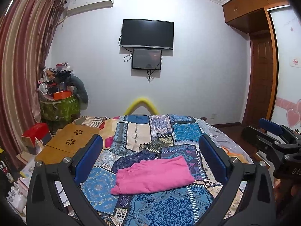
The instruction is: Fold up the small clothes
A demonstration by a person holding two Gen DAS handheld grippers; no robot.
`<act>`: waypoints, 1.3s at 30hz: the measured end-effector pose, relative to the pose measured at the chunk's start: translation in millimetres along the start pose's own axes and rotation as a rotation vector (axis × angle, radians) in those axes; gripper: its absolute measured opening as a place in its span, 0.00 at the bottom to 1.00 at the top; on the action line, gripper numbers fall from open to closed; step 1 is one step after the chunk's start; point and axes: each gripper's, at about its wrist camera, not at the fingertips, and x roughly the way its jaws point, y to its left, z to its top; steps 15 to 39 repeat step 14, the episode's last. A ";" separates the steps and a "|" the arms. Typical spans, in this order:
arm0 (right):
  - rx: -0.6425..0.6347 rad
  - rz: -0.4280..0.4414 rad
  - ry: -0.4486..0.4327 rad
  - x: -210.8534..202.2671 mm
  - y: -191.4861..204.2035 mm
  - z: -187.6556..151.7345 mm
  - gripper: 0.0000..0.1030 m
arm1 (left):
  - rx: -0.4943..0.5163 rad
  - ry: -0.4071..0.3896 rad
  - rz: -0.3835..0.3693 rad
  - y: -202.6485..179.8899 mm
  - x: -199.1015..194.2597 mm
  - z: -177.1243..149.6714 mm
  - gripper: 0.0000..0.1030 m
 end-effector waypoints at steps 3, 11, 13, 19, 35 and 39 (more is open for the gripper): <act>0.001 -0.001 0.001 -0.7 -0.7 -0.6 1.00 | 0.001 0.000 -0.004 -0.2 -0.4 -0.4 1.00; 0.002 -0.001 0.003 -0.8 -1.4 -0.6 1.00 | -0.017 0.013 -0.010 1.9 3.1 -0.5 1.00; 0.004 -0.004 0.005 -0.4 -2.1 -1.7 1.00 | -0.019 0.016 -0.009 2.1 5.0 0.6 1.00; 0.005 -0.004 0.008 -0.1 -2.6 -2.0 1.00 | -0.019 0.019 -0.008 2.5 6.4 0.5 1.00; 0.005 -0.004 0.008 -0.1 -2.6 -2.0 1.00 | -0.019 0.019 -0.008 2.5 6.4 0.5 1.00; 0.005 -0.004 0.008 -0.1 -2.6 -2.0 1.00 | -0.019 0.019 -0.008 2.5 6.4 0.5 1.00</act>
